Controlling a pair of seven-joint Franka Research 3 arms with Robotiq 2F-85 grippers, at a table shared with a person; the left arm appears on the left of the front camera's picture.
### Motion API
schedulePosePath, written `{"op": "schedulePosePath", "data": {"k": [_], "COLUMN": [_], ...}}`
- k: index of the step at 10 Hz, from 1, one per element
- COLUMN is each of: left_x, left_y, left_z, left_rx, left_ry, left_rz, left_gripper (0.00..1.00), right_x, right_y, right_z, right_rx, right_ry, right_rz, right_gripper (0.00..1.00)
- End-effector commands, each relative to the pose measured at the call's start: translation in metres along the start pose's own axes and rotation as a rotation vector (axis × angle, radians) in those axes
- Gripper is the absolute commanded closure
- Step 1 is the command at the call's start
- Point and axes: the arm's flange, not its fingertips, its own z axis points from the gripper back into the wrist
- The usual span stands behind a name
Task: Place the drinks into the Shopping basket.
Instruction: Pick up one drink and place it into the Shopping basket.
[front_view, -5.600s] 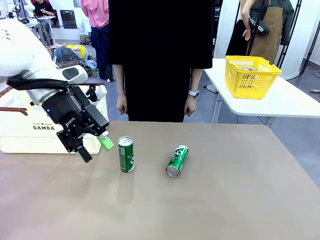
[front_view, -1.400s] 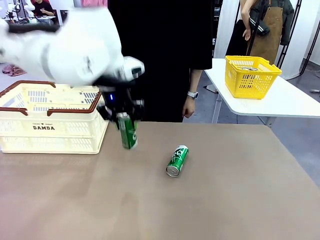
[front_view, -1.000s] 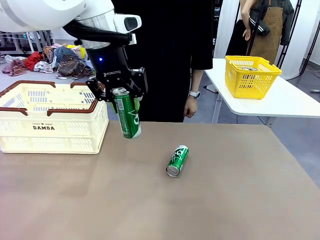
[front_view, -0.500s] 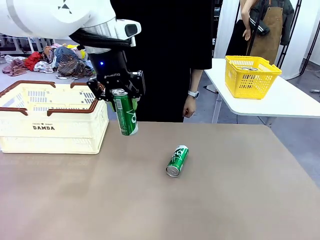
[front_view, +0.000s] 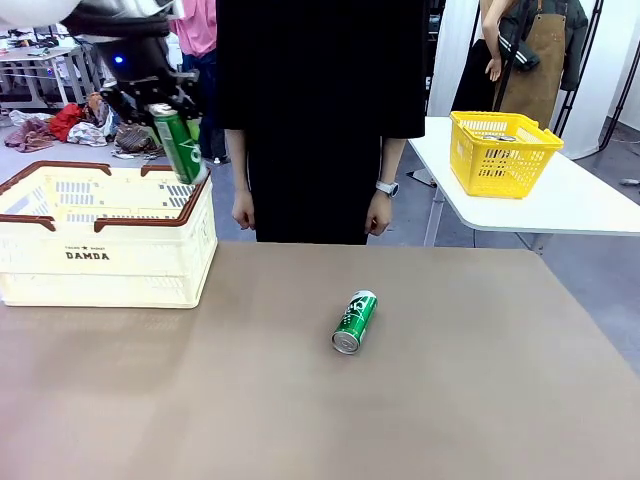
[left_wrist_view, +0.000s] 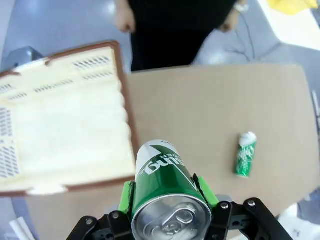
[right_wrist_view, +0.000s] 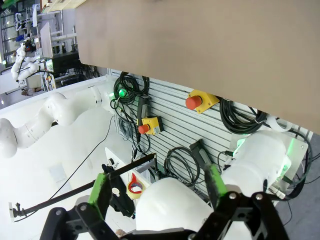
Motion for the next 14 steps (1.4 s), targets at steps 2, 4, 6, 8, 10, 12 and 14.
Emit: {"op": "schedulePosePath", "data": {"k": [2,4,6,8,10,12,14], "left_x": [0.022,0.022,0.011,-0.005,-0.020,-0.028,-0.029], "left_y": [0.038,0.062,0.075,0.080,0.086,0.103,0.119], "left_z": [-0.044,-0.084,-0.110,-0.137,-0.167,-0.187,-0.199], "left_rx": [0.022,0.084,0.117,0.144,0.182,0.195,0.191], "left_ry": [-0.058,0.011,0.077,0.130,0.173,0.183,0.189], "left_rz": [-0.021,0.042,0.080,0.087,0.078,0.093,0.132], "left_gripper": [1.00,1.00,1.00,1.00,1.00,1.00,1.00], "right_x": [0.000,0.000,0.000,0.000,0.000,0.000,0.000], "right_y": [0.002,0.002,0.002,0.002,0.002,0.002,0.002], "right_z": [0.001,0.001,0.001,0.001,0.001,0.001,0.001], "right_rx": [0.008,0.008,0.008,0.008,0.008,0.008,0.008], "right_ry": [0.000,0.000,0.000,0.000,0.000,0.000,0.000], "right_rz": [0.014,0.014,0.014,0.014,0.014,0.014,0.014], "right_gripper": [0.00,0.00,0.00,0.00,0.00,0.00,0.00]}}
